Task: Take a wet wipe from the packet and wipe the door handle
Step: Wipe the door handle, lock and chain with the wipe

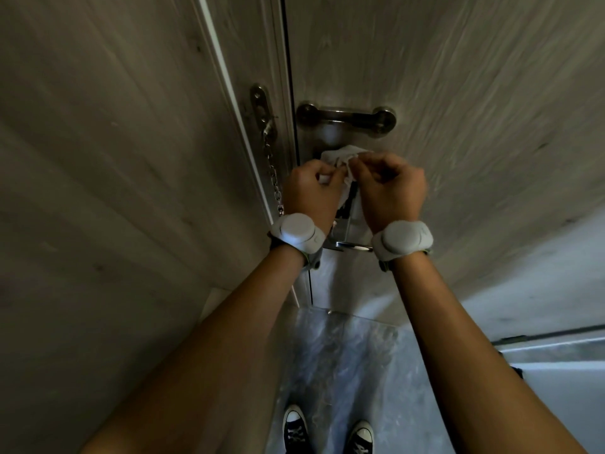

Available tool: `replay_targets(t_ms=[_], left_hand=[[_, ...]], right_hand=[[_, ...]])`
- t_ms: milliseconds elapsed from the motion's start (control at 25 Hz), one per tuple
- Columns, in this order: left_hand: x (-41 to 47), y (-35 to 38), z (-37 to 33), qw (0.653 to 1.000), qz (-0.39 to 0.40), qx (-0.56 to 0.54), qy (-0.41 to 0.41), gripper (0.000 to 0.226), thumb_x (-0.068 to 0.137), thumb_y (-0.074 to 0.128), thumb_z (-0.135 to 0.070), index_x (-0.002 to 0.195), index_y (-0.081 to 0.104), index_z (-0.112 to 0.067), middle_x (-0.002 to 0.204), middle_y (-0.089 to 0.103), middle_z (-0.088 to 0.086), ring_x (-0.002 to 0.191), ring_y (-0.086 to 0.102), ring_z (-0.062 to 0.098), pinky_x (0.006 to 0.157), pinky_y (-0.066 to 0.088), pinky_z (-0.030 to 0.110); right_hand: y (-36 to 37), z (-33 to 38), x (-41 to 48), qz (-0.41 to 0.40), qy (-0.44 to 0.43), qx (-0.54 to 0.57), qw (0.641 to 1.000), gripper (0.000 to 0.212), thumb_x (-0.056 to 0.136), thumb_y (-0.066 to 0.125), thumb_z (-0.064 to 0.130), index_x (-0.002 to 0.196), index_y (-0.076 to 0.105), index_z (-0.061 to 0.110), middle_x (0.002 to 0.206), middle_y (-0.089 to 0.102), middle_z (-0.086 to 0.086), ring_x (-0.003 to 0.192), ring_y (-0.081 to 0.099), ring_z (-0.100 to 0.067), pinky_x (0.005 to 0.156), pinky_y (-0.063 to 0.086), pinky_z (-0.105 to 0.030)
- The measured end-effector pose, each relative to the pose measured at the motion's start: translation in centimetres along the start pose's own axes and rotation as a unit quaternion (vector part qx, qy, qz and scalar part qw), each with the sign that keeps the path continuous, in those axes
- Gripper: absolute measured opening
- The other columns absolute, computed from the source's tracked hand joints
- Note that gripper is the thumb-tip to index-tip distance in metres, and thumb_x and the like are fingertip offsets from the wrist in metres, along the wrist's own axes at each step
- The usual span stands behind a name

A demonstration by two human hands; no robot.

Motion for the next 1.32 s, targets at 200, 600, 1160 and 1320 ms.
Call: replay_targets(t_ms=[200, 600, 1160, 1320], left_hand=[[-0.5, 0.1, 0.6, 1.0, 0.011, -0.002, 0.015, 0.021, 0.088, 0.07, -0.025, 0.084, 0.069, -0.005, 0.073, 0.069, 0.002, 0.069, 0.067, 0.011, 0.061, 0.053, 0.016], [-3.0, 1.6, 7.1, 0.996, 0.064, 0.038, -0.049, 0.012, 0.085, 0.072, -0.021, 0.077, 0.072, -0.012, 0.07, 0.068, -0.004, 0.062, 0.062, 0.0, 0.062, 0.051, 0.015], [-1.9, 1.9, 11.2, 0.99, 0.067, 0.096, -0.081, 0.01, 0.081, 0.075, -0.02, 0.084, 0.073, -0.01, 0.082, 0.068, -0.006, 0.067, 0.054, -0.001, 0.058, 0.031, -0.01], [-1.3, 1.8, 11.3, 0.984, 0.062, 0.137, -0.099, 0.015, 0.082, 0.072, -0.025, 0.081, 0.074, -0.01, 0.088, 0.076, 0.006, 0.081, 0.066, 0.016, 0.068, 0.041, 0.014]], right_hand=[[0.0, -0.7, -1.1, -0.018, 0.008, 0.021, 1.0, 0.013, 0.085, 0.076, 0.024, 0.094, 0.076, 0.015, 0.085, 0.072, 0.01, 0.075, 0.069, -0.002, 0.073, 0.054, -0.014], [0.8, -6.9, -4.3, 0.034, 0.097, -0.095, 0.99, 0.01, 0.081, 0.076, 0.025, 0.086, 0.074, 0.017, 0.068, 0.063, 0.011, 0.054, 0.053, 0.008, 0.056, 0.037, 0.002], [4.4, -8.5, -3.6, 0.038, 0.205, -0.19, 0.959, 0.015, 0.079, 0.061, 0.016, 0.077, 0.05, 0.025, 0.094, 0.071, -0.01, 0.095, 0.066, -0.038, 0.077, 0.052, -0.037], [4.9, -8.2, -3.6, 0.063, 0.197, -0.204, 0.957, 0.012, 0.078, 0.058, 0.014, 0.076, 0.051, 0.023, 0.093, 0.071, -0.014, 0.092, 0.065, -0.041, 0.076, 0.054, -0.04]])
Point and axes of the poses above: each hand's wrist, its own x-axis towards the middle knuckle, its own y-axis out of the palm, z = x × y, the point moved 1 cm from there along x, towards the middle knuckle
